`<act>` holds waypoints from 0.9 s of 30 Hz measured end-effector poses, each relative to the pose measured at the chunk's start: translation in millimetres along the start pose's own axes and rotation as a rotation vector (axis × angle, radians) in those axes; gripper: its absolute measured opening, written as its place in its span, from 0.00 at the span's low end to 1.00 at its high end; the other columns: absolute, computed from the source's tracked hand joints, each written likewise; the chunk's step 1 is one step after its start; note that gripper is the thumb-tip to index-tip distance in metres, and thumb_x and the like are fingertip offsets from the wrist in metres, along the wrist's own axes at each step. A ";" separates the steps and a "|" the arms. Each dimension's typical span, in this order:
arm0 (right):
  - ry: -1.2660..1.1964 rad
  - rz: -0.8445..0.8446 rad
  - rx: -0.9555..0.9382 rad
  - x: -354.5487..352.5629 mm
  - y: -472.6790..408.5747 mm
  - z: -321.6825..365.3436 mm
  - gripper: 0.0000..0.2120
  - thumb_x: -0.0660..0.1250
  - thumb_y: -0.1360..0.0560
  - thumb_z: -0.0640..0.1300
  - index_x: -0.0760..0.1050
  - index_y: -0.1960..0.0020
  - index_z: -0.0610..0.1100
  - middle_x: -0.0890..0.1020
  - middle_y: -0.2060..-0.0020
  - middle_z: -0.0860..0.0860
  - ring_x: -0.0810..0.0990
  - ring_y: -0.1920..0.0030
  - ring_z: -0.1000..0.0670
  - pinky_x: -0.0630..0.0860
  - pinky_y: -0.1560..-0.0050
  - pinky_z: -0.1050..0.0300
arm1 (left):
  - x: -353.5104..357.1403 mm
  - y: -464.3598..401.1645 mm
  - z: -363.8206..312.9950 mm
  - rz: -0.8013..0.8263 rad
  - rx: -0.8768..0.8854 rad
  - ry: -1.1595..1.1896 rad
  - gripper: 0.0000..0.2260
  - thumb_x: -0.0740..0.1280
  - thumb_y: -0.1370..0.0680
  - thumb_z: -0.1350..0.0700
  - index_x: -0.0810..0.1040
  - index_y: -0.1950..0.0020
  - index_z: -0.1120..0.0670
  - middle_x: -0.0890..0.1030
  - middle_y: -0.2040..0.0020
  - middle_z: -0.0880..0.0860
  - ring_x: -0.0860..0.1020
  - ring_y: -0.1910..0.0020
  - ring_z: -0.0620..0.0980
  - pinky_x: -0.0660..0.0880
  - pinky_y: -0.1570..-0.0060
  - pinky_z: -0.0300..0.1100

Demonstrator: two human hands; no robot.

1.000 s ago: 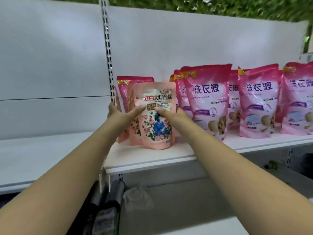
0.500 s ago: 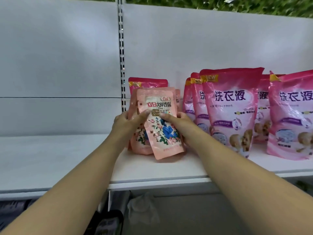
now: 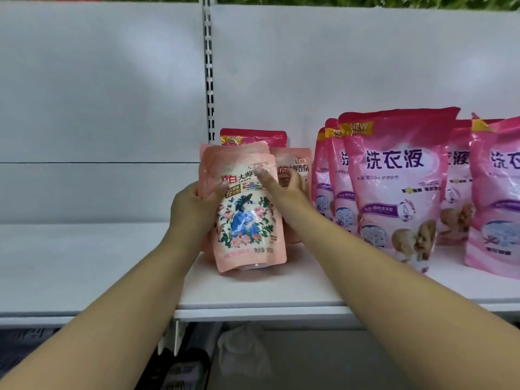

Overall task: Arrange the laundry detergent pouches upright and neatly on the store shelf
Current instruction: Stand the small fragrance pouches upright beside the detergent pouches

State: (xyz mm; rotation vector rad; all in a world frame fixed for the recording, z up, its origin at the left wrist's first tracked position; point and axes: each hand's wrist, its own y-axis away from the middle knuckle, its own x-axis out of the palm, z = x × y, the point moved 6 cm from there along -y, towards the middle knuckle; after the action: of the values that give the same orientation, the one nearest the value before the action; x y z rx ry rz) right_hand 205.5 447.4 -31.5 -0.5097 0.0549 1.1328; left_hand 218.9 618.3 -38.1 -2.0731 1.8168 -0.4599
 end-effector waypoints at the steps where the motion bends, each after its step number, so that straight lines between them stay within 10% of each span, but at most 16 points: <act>1: -0.069 -0.043 0.023 -5.0 -4.0 0.5 0.44 0.58 0.31 0.69 0.46 0.24 0.50 0.47 0.24 0.49 0.48 0.25 0.42 0.52 0.30 0.33 | -2.3 0.3 -0.4 -0.017 0.017 -0.006 0.09 0.68 0.25 0.49 0.73 0.63 0.49 0.80 0.65 0.48 0.80 0.64 0.49 0.77 0.63 0.43; 12: -0.351 -0.173 0.224 -26.5 -22.2 -25.3 0.42 0.60 0.33 0.71 0.60 0.27 0.45 0.68 0.31 0.43 0.66 0.32 0.39 0.64 0.33 0.38 | -21.0 7.6 -7.4 -0.174 0.186 -0.129 0.10 0.66 0.23 0.52 0.73 0.64 0.49 0.79 0.65 0.46 0.78 0.66 0.42 0.72 0.72 0.33; 18: -0.205 -0.305 -0.080 -41.3 -8.7 4.6 0.15 0.66 0.27 0.56 0.72 0.51 0.45 0.78 0.55 0.49 0.78 0.58 0.50 0.76 0.60 0.57 | -38.4 4.8 -4.4 -0.310 0.237 -0.192 0.09 0.65 0.23 0.51 0.76 0.58 0.55 0.78 0.64 0.45 0.76 0.65 0.41 0.70 0.67 0.37; 22: -0.114 -0.436 -0.463 -44.0 27.2 43.5 0.20 0.67 0.26 0.51 0.60 0.70 0.49 0.67 0.73 0.54 0.62 0.72 0.53 0.65 0.67 0.55 | -40.6 5.4 -5.1 -0.345 0.243 -0.225 0.09 0.64 0.22 0.50 0.75 0.57 0.55 0.75 0.66 0.43 0.72 0.67 0.37 0.64 0.73 0.25; 27: -0.617 -0.520 -0.460 -66.5 45.0 50.7 0.20 0.68 0.27 0.48 0.59 0.68 0.44 0.80 0.53 0.63 0.76 0.65 0.62 0.69 0.69 0.73 | -41.0 4.1 -4.5 -0.333 0.224 -0.232 0.08 0.64 0.23 0.50 0.75 0.56 0.54 0.76 0.65 0.44 0.74 0.65 0.43 0.68 0.67 0.33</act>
State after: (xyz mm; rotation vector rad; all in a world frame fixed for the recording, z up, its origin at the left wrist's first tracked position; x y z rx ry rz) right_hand 126.4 426.4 16.7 -0.5171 -0.8461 0.7407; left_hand 208.0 658.2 -36.6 -2.1714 1.2364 -0.4602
